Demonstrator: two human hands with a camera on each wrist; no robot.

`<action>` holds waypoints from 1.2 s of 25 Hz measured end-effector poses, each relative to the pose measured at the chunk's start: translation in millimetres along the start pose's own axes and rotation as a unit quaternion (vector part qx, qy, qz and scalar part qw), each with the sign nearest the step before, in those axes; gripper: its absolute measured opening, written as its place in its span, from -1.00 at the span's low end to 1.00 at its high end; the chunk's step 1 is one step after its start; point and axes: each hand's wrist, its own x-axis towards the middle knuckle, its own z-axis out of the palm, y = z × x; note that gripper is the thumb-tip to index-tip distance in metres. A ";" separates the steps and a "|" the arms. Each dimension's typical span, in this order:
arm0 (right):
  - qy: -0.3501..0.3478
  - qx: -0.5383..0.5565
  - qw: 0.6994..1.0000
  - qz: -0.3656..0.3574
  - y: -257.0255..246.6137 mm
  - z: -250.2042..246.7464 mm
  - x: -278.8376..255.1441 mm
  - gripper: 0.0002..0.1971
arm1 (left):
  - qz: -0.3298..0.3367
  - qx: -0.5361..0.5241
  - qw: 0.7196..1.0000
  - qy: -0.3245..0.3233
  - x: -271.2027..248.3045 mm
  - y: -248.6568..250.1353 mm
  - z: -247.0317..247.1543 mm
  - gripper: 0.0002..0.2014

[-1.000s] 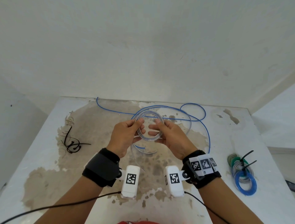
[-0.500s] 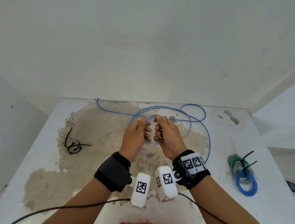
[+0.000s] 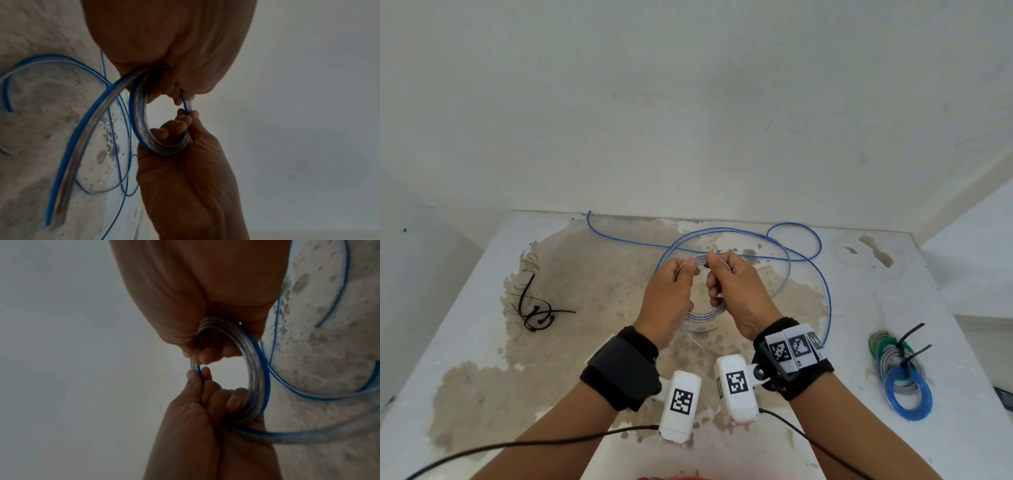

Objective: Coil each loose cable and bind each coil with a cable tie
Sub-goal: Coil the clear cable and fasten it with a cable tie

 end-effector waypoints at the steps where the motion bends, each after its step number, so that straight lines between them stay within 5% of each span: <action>1: -0.012 -0.013 1.000 0.008 -1.2 -0.2 -0.4 -0.76 | 0.006 0.009 1.000 0.007 -0.4 0.3 -1.1 -0.72; 8: 0.005 -0.082 0.996 -0.026 4.0 -1.3 1.4 -0.74 | -0.053 -0.025 0.996 -0.062 6.2 -0.1 -2.1 -0.67; 13: -0.070 -0.029 0.997 0.021 4.2 -5.2 3.2 -0.65 | -0.067 -0.074 0.992 -0.071 12.6 0.8 -6.8 -0.70; 17: -0.127 0.155 0.977 0.068 10.6 -14.9 8.2 -0.49 | -0.086 -0.258 0.962 0.013 27.0 11.5 -13.2 -0.69; 20: -0.148 0.244 0.956 0.066 25.1 -20.7 -1.3 -0.61 | -0.087 -0.379 0.919 0.063 46.6 19.3 -31.3 -0.65; 30: -0.121 0.018 0.987 -0.107 26.4 6.6 -14.2 -0.72 | -0.129 -0.465 0.873 0.067 60.2 14.7 -35.6 -0.67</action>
